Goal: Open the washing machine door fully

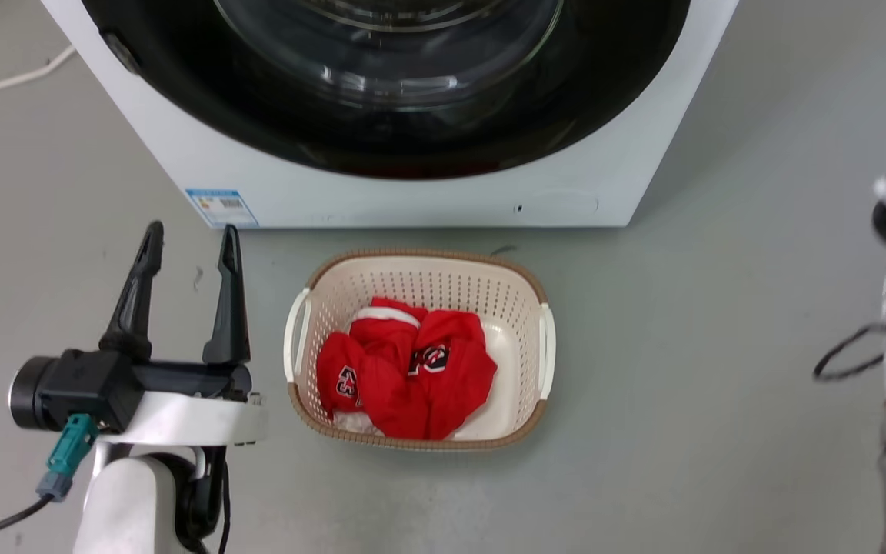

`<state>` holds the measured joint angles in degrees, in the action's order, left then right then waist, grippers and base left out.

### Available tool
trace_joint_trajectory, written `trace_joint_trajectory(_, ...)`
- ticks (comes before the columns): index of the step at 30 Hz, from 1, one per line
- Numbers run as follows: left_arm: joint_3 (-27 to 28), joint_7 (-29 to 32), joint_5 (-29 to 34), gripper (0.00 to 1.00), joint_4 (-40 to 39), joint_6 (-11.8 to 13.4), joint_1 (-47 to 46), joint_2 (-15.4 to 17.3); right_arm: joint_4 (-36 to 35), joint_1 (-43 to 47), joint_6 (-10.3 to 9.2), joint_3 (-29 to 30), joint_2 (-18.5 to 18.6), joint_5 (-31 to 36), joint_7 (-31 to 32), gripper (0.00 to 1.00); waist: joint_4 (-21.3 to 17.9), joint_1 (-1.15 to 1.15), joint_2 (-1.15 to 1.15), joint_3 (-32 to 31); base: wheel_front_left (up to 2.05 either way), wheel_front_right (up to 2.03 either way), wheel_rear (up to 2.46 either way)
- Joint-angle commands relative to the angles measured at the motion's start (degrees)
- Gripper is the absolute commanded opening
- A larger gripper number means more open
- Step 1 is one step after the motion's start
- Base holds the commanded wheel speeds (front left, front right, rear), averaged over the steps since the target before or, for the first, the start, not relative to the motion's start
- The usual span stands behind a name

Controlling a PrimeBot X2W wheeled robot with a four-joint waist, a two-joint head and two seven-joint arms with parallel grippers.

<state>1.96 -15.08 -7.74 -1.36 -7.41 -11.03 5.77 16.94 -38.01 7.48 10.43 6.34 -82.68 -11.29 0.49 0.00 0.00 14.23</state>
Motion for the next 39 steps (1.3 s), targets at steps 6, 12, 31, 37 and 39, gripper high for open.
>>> trace_joint_trajectory(6, -0.67, -0.11, -0.70, 1.00, -0.58, -0.14, -3.71, 0.62, 11.12, -15.42, 0.02, -3.27, 4.85, 2.85, 8.53, 0.00, 0.87, 0.00, 0.00, 6.12, 0.00, 0.00, 0.00)
trace_joint_trajectory(12, -1.11, -0.11, -1.26, 1.00, -0.91, -0.14, -6.01, 1.25, 21.41, -28.10, 0.02, -7.46, 6.32, 6.53, 18.27, 0.00, 0.83, 0.00, 0.00, 9.18, 0.00, 0.00, 0.00)
trace_joint_trajectory(31, -1.49, -0.10, -1.92, 1.00, -1.67, -0.13, -9.64, 1.69, 42.12, -49.94, 0.02, -13.42, 5.92, 17.75, 39.08, 0.00, 2.39, 0.00, 0.00, 14.84, 0.00, 0.00, 0.00)
trace_joint_trajectory(37, -1.57, -0.10, -1.81, 1.00, -1.46, -0.07, -10.00, 1.54, 46.24, -54.02, 0.02, -12.19, 4.56, 17.76, 44.30, 0.00, 2.64, 0.00, 0.00, 15.42, 0.00, 0.00, 0.00)
trace_joint_trajectory(39, -1.64, -0.11, -1.75, 1.00, -1.30, -0.07, -10.06, 1.44, 46.74, -54.44, 0.02, -11.94, 4.47, 17.32, 46.67, 0.00, 2.62, 0.00, 0.00, 15.24, 0.00, 0.00, 0.00)
